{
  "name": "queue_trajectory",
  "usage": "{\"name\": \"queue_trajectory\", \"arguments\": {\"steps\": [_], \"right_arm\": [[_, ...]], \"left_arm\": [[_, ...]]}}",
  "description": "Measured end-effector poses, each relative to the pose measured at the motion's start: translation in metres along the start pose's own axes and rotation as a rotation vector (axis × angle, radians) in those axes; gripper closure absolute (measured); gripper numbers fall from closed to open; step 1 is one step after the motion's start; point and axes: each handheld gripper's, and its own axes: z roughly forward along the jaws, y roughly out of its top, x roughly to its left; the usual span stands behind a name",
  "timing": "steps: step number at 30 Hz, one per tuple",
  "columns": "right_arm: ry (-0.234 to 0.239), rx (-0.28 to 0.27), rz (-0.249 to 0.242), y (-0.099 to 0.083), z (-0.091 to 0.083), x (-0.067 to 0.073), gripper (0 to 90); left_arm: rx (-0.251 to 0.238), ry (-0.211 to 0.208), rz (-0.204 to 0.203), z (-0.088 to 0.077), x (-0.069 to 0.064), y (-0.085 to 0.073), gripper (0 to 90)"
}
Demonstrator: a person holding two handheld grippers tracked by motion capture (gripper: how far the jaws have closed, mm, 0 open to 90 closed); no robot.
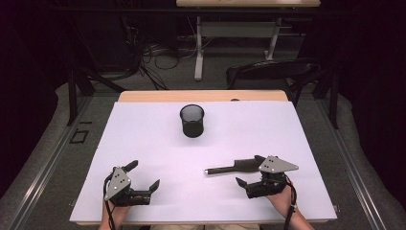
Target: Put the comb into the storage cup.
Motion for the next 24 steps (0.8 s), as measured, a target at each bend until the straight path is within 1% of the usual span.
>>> {"name": "queue_trajectory", "arguments": {"steps": [3, 8, 24], "right_arm": [[0.007, 0.010, -0.004, 0.003, 0.004, 0.000, 0.0], [0.017, 0.011, -0.012, 0.008, 0.010, 0.000, 0.0], [0.053, 0.023, -0.017, 0.024, 0.031, 0.003, 0.0]], "left_arm": [[0.000, 0.002, -0.001, -0.001, 0.000, 0.000, 0.5], [-0.001, 0.002, -0.003, -0.001, 0.001, 0.000, 0.6], [-0.002, 0.003, -0.002, -0.001, 0.000, 0.000, 0.6]]}}
